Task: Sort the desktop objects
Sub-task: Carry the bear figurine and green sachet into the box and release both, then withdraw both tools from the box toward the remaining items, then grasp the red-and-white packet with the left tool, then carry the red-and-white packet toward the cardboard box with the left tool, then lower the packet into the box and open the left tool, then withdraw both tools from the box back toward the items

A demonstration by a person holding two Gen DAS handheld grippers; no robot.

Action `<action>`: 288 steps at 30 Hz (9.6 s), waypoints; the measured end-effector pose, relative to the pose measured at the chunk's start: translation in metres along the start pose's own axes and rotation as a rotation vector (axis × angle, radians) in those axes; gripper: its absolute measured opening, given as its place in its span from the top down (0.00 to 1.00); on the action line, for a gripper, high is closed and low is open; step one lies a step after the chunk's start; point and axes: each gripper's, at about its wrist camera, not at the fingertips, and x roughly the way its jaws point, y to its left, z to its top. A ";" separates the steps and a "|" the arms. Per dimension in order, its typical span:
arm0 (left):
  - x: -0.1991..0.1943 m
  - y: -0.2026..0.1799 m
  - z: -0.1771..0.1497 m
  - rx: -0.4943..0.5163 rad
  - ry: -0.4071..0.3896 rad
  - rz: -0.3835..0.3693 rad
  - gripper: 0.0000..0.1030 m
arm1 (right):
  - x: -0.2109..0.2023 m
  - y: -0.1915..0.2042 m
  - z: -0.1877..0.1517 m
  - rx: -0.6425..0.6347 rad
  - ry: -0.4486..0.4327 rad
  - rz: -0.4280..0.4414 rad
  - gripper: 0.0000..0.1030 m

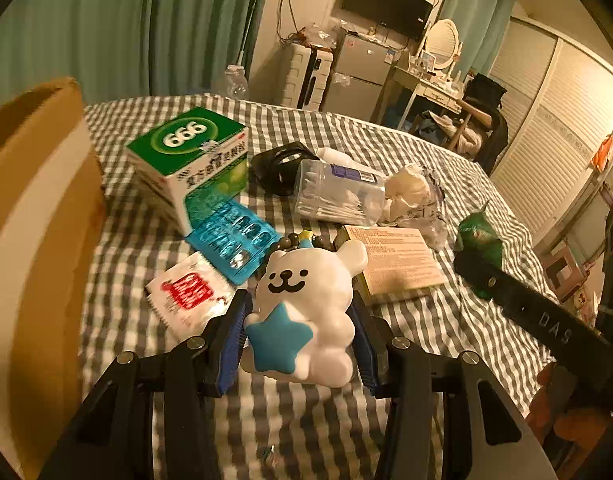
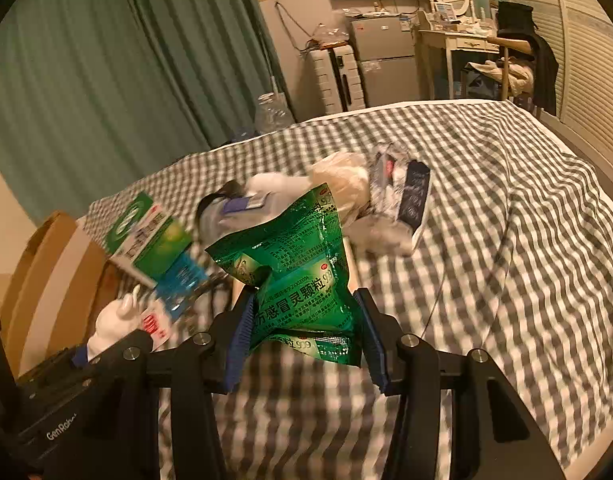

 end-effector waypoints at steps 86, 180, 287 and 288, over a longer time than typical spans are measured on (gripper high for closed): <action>-0.164 0.139 0.020 -0.128 -0.169 0.178 0.15 | -0.096 0.170 0.018 -0.158 -0.085 0.089 0.32; 0.040 0.057 -0.024 -0.003 -0.045 0.020 0.90 | 0.063 0.070 -0.016 -0.064 0.112 0.143 0.96; -0.053 -0.008 0.003 0.068 -0.006 0.120 0.03 | -0.046 -0.009 -0.027 0.053 -0.005 -0.120 0.21; -0.044 -0.010 0.001 0.065 0.006 0.122 0.03 | -0.042 -0.012 -0.027 0.060 -0.004 -0.123 0.21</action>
